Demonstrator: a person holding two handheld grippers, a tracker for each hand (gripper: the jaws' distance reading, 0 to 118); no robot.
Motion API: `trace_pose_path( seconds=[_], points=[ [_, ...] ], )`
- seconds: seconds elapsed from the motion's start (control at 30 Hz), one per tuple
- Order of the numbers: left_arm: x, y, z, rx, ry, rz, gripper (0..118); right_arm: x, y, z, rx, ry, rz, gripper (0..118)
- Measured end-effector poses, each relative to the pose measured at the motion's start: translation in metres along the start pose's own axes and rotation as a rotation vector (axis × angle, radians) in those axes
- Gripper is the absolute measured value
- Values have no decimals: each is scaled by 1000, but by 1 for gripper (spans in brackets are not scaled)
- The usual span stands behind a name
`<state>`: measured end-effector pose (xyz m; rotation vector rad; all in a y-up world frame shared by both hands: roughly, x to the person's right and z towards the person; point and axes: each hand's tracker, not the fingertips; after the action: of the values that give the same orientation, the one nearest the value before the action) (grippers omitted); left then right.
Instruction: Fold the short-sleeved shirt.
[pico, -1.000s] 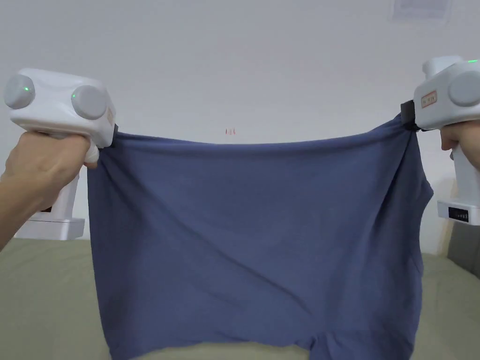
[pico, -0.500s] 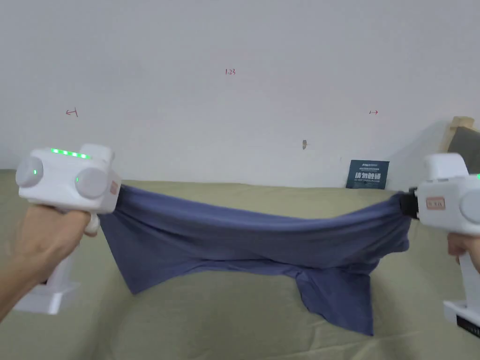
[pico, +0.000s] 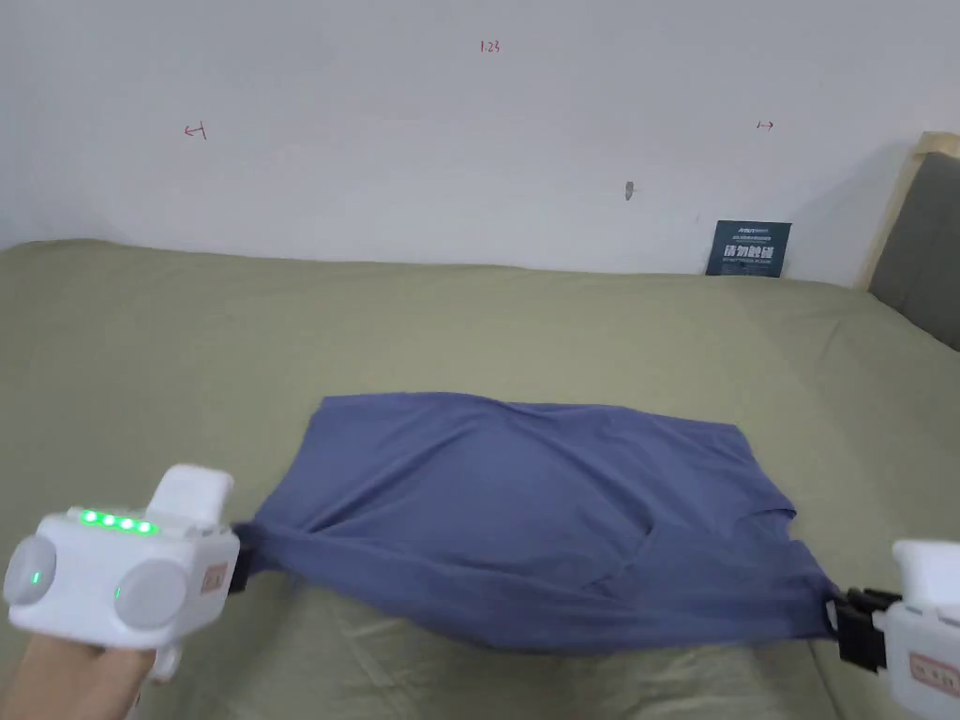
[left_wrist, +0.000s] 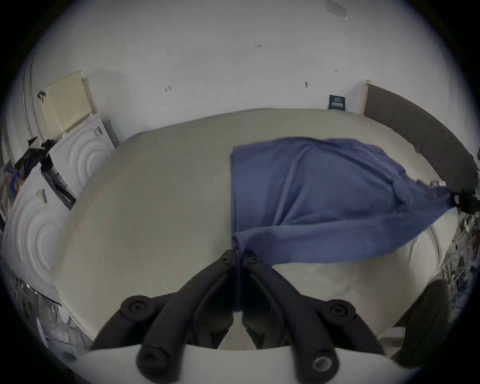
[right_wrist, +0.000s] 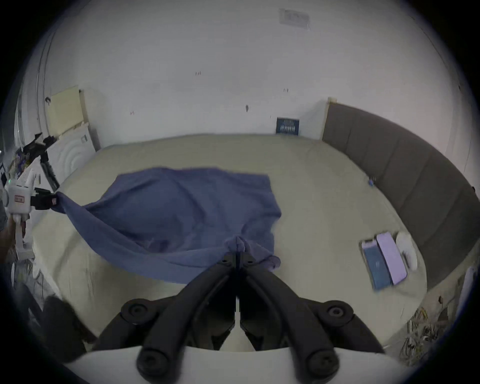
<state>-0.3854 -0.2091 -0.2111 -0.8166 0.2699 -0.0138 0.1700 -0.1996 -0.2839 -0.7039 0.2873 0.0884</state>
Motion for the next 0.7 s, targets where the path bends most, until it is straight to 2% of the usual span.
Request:
trace_pose_path(
  seconds=[0.1,0.33,0.47,0.53,0.57,0.6,0.63,0.7],
  points=[
    [0,-36,10,-26,-20,22,2,0,-23,14,-15,12,-16,2],
    [-16,-74,29,-65,-48,115,2,8,-51,31,-72,11,6,2],
    [-24,-86,8,-92,-57,124,2,21,-57,13,-107,13,-38,2],
    [-24,-88,3,-99,-68,137,2,14,-59,13,-128,20,-40,5],
    [-24,-89,1,-99,-69,139,7,13,-62,11,-127,15,-39,27],
    [-12,-90,14,-102,-77,143,26,12,-64,8,-133,12,-46,61],
    [-10,-91,14,-102,-88,146,67,10,-63,9,-154,-6,-55,79],
    [-10,-93,14,-122,-104,169,95,10,-65,13,-137,-13,-93,79]
  ],
)
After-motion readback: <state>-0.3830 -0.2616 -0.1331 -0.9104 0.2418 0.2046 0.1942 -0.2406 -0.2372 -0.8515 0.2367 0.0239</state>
